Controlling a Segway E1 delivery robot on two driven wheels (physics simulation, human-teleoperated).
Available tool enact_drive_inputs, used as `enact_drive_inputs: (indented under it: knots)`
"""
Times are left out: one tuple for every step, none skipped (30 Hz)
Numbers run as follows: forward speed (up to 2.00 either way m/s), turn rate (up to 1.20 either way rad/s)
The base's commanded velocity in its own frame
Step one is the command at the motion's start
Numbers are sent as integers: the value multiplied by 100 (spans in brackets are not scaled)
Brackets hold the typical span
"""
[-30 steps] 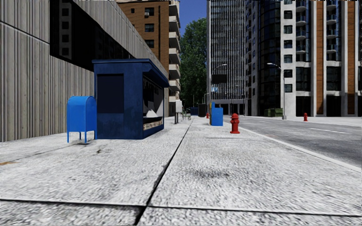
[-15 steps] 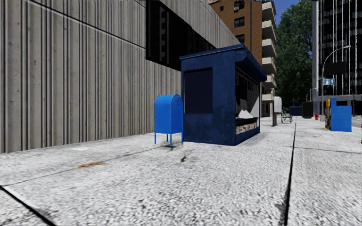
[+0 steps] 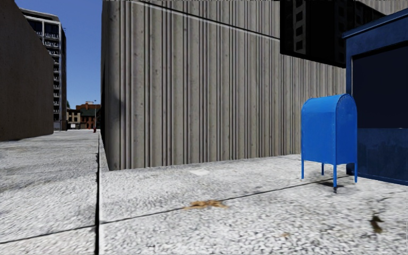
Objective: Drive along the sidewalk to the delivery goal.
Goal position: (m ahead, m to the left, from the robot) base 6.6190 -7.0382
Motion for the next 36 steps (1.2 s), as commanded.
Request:
enact_drive_inputs:
  knots:
    - [200,52]
    - [200,41]
    - [200,2]
    - [200,2]
    - [200,1]
    - [200,0]
    - [200,0]
    - [200,0]
    - [200,0]
    - [200,0]
    - [200,0]
    - [200,0]
    - [200,0]
    - [200,0]
    - [200,0]
    - [200,0]
    - [200,0]
    - [200,0]
    - [200,0]
    - [200,0]
    - [200,0]
    - [200,0]
    - [200,0]
    - [200,-20]
    - [200,-41]
    - [200,-60]
    - [200,-60]
    - [200,-81]
    - [200,-101]
    - [200,-120]
    - [200,-120]
    - [200,-120]
    - [200,-120]
    - [200,-120]
    - [200,-120]
    - [200,-120]
